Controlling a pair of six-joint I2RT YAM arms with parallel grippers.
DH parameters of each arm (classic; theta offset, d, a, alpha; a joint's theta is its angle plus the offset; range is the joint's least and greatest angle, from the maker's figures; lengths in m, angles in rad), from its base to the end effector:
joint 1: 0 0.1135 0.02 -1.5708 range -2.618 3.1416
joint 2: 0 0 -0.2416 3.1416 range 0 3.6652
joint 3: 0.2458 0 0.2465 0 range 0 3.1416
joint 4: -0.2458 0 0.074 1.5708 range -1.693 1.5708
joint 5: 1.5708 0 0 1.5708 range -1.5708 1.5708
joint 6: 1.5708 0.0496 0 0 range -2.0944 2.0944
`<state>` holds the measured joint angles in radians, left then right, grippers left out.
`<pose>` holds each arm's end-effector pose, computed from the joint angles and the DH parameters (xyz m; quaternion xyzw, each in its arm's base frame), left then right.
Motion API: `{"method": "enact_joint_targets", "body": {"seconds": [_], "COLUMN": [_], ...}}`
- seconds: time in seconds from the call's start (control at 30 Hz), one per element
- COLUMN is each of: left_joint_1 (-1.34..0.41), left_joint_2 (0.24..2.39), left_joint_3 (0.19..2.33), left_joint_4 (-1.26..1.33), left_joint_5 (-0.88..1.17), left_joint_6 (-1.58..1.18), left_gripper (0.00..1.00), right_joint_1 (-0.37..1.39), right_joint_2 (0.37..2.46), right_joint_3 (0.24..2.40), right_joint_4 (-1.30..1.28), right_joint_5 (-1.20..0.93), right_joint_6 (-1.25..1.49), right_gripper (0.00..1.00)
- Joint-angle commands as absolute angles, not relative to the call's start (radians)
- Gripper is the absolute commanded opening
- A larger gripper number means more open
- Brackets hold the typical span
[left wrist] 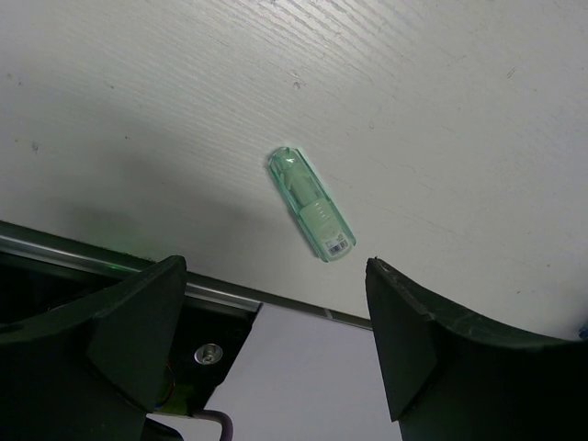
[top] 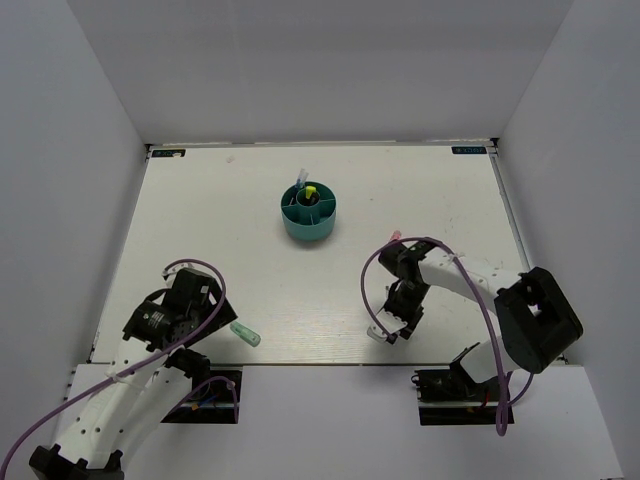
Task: Sort the stationery into containers
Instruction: Pick up the pen from the center of the board.
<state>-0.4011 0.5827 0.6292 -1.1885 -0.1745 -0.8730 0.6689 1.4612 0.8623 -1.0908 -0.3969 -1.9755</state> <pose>0.1004 -0.0332 0.2058 -0.2456 0.9421 -0.0576 0.2210 0.1534 0.1457 0.1495 -0.9457 0.2521 0.1917 0.0734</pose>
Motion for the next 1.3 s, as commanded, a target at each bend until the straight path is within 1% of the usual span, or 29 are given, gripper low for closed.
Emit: {"method": "enact_joint_targets", "body": {"seconds": [0.0, 0.1, 0.33, 0.5, 0.63, 0.67, 0.77, 0.97, 1.03, 1.1, 1.13, 1.17, 1.23, 1.27], "left_joint_1": [-0.399, -0.397, -0.397, -0.397, -0.397, -0.399, -0.399, -0.397, -0.397, -0.397, -0.399, -0.4, -0.397, -0.399], "left_joint_2": [0.571, 0.569, 0.568, 0.56, 0.551, 0.551, 0.548, 0.522, 0.511, 0.499, 0.488, 0.489, 0.479, 0.479], "left_joint_3": [0.624, 0.624, 0.609, 0.606, 0.598, 0.595, 0.594, 0.594, 0.595, 0.6, 0.6, 0.6, 0.598, 0.594], "left_joint_4": [-1.181, -1.184, -1.177, -1.175, -1.177, -1.178, -1.177, -1.204, -1.218, -1.233, -1.238, -1.244, -1.247, -1.249], "left_joint_5": [-0.169, -0.169, -0.16, -0.161, -0.161, -0.163, -0.161, -0.158, -0.169, -0.173, -0.175, -0.179, -0.179, -0.181], "left_joint_6": [-0.874, -0.879, -0.882, -0.884, -0.884, -0.885, -0.893, -0.897, -0.899, -0.903, -0.902, -0.9, -0.904, -0.902], "left_gripper": [0.89, 0.89, 0.89, 0.89, 0.89, 0.89, 0.89, 0.89, 0.89, 0.89, 0.89, 0.89, 0.89, 0.89], "right_joint_1": [0.667, 0.667, 0.667, 0.667, 0.667, 0.664, 0.67, 0.672, 0.673, 0.679, 0.677, 0.678, 0.683, 0.684], "right_joint_2": [1.439, 1.44, 1.447, 1.439, 1.445, 1.457, 1.496, 1.537, 1.548, 1.551, 1.549, 1.551, 1.549, 1.548], "right_joint_3": [0.808, 0.778, 0.741, 0.669, 0.681, 0.71, 0.773, 0.798, 0.787, 0.761, 0.753, 0.73, 0.716, 0.701], "right_joint_4": [-1.008, -0.893, -0.786, -0.692, -0.756, -0.838, -1.026, -1.112, -1.097, -1.036, -1.014, -0.97, -0.899, -0.884], "right_joint_5": [-0.403, -0.396, -0.393, -0.377, -0.383, -0.383, -0.377, -0.359, -0.356, -0.357, -0.36, -0.362, -0.357, -0.354], "right_joint_6": [-2.459, -2.422, -2.373, -2.353, -2.376, -2.396, -2.486, -2.562, -2.562, -2.543, -2.534, -2.51, -2.459, -2.43], "right_gripper": [0.46, 0.46, 0.46, 0.46, 0.4, 0.4, 0.34, 0.33, 0.33, 0.29, 0.29, 0.25, 0.22, 0.17]}}
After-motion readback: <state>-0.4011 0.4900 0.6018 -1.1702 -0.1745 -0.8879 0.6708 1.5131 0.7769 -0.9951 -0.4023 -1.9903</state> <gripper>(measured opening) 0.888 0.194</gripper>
